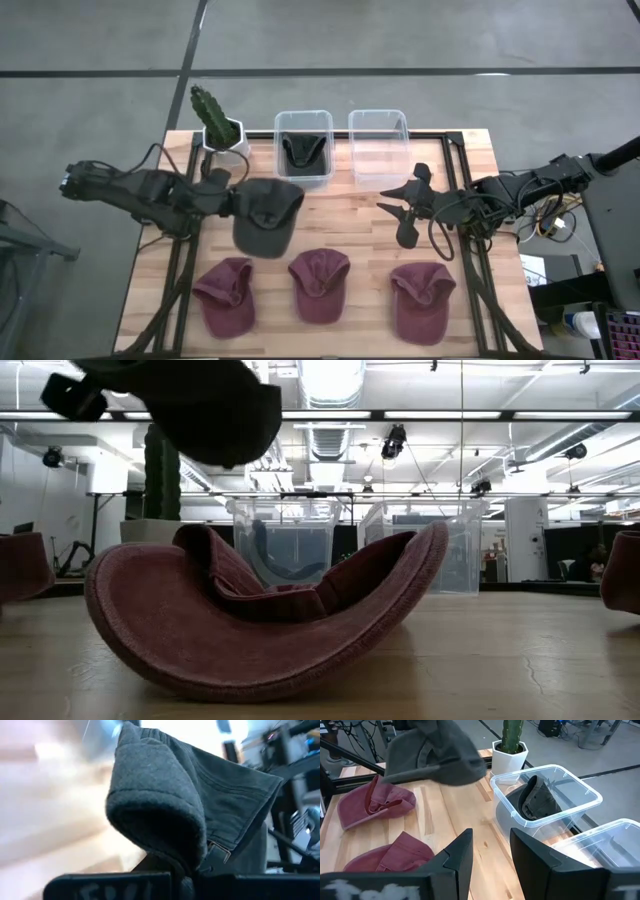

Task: Pick & Place hat
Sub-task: Put the black cap into the left transparent bin

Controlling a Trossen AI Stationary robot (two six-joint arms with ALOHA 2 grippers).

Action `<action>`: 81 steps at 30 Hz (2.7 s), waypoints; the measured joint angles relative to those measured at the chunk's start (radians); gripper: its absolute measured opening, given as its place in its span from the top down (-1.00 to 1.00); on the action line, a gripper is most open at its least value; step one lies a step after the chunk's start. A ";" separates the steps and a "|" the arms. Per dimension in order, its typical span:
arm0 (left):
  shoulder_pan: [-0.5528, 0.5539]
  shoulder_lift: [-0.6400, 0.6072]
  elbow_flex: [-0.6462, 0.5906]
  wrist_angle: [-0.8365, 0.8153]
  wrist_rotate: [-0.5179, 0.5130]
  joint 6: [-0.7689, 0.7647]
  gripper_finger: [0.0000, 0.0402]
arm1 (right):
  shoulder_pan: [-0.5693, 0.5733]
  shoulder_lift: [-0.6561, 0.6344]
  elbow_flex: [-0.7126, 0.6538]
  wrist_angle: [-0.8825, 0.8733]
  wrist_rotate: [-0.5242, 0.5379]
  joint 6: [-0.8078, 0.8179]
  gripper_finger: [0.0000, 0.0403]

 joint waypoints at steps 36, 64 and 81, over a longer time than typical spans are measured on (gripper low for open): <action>0.567 0.261 0.041 0.792 -0.052 0.856 0.97 | 0.000 0.000 0.000 0.000 -0.001 0.003 0.39; 0.744 0.525 0.038 0.786 0.112 0.782 0.97 | 0.000 0.000 0.000 0.000 -0.002 0.003 0.39; 0.752 0.606 0.038 0.757 0.129 0.743 0.97 | 0.000 0.000 0.000 0.000 -0.002 0.026 0.39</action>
